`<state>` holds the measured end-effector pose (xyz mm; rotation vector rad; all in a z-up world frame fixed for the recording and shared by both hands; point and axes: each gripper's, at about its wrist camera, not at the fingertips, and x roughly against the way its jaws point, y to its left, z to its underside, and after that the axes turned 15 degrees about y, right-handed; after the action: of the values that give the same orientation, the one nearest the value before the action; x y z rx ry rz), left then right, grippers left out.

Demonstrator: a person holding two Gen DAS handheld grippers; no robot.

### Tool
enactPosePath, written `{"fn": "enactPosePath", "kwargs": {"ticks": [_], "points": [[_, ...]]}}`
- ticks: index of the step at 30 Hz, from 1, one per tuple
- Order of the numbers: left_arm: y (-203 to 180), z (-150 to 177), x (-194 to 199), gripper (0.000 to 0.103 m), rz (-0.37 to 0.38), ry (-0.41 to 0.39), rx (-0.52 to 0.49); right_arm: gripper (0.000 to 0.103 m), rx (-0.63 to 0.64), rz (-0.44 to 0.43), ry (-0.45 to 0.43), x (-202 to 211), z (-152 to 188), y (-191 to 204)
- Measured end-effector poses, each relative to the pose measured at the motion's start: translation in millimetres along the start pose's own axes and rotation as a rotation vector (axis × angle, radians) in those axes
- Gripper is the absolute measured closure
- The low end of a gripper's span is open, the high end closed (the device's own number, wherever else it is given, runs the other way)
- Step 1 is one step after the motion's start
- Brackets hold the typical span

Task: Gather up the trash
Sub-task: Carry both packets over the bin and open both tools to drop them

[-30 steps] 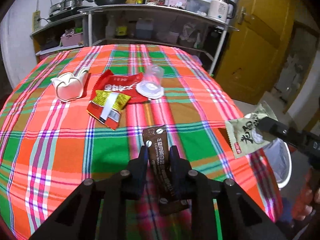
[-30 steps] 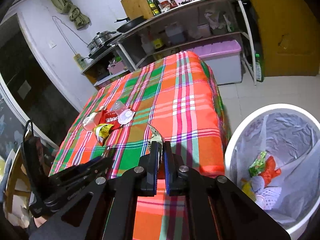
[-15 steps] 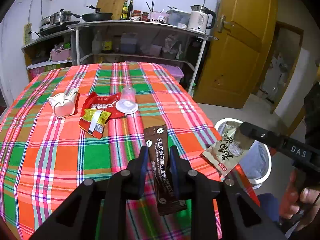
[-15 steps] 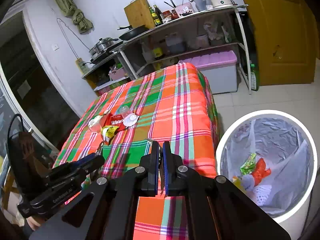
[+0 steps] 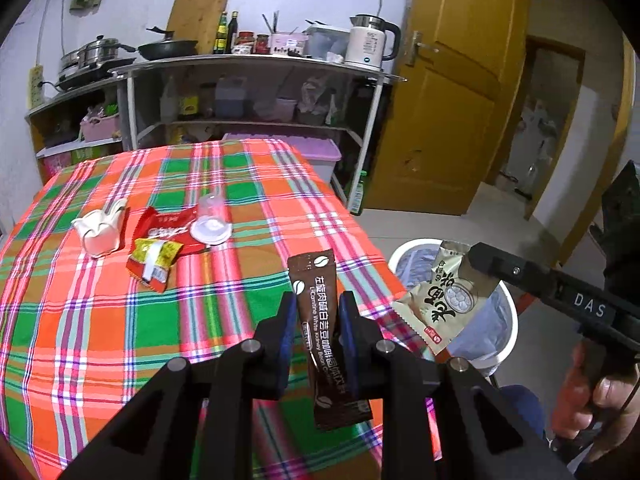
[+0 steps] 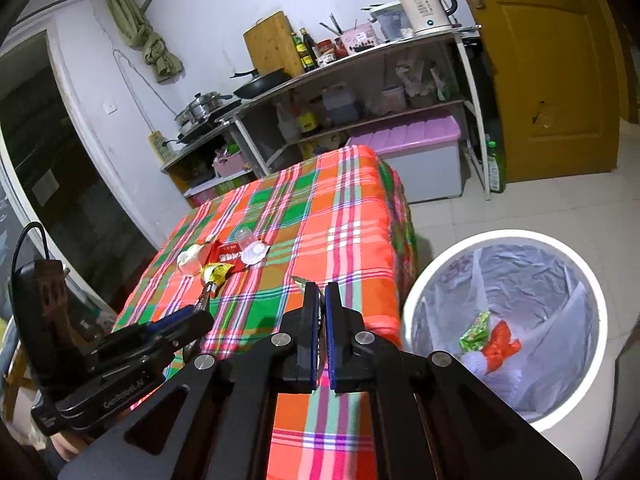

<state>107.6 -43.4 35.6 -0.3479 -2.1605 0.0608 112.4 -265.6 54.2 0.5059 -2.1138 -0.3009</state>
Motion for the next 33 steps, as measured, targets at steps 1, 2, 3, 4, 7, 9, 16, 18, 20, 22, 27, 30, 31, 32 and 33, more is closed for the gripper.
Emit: {"fn": "enactPosePath", "kwargs": {"ticks": [1, 2, 3, 4, 7, 9, 16, 18, 20, 22, 27, 30, 31, 32, 33], "points": [[-3, -1, 0, 0.080, 0.003, 0.000, -0.005, 0.100, -0.005, 0.004, -0.006, 3, 1, -3], [-6, -2, -1, 0.080, 0.007, 0.000, -0.012, 0.100, -0.009, 0.006, -0.009, 5, 1, -5], [-10, -3, -1, 0.080, 0.012, 0.001, -0.019, 0.100, -0.013, 0.010, -0.014, 8, 2, -7], [-13, -4, -2, 0.080, 0.016, 0.003, -0.026, 0.100, -0.018, 0.014, -0.019, 11, 2, -10], [-24, -7, -6, 0.080, 0.029, 0.007, -0.046, 0.100, -0.032, 0.029, -0.033, 18, 4, -17], [-32, -9, -8, 0.080, 0.041, 0.009, -0.061, 0.100, -0.043, 0.040, -0.042, 24, 5, -24], [-62, -17, -22, 0.080, 0.078, 0.029, -0.115, 0.100, -0.099, 0.071, -0.064, 38, 9, -54], [-71, -19, -28, 0.080, 0.090, 0.040, -0.130, 0.100, -0.114, 0.079, -0.068, 42, 10, -62], [-79, -20, -33, 0.080, 0.100, 0.049, -0.141, 0.100, -0.132, 0.086, -0.071, 44, 11, -71], [-88, -20, -37, 0.080, 0.110, 0.054, -0.155, 0.100, -0.145, 0.092, -0.071, 45, 12, -78], [-102, -22, -49, 0.080, 0.128, 0.079, -0.180, 0.100, -0.174, 0.103, -0.062, 44, 16, -94], [-111, -24, -60, 0.080, 0.144, 0.098, -0.196, 0.100, -0.190, 0.108, -0.053, 42, 18, -104], [-113, -25, -63, 0.080, 0.147, 0.104, -0.200, 0.100, -0.195, 0.110, -0.050, 41, 18, -107], [-115, -26, -67, 0.080, 0.152, 0.111, -0.203, 0.100, -0.200, 0.110, -0.047, 40, 18, -110], [-118, -26, -69, 0.080, 0.156, 0.117, -0.206, 0.100, -0.210, 0.108, -0.044, 39, 19, -114]]}}
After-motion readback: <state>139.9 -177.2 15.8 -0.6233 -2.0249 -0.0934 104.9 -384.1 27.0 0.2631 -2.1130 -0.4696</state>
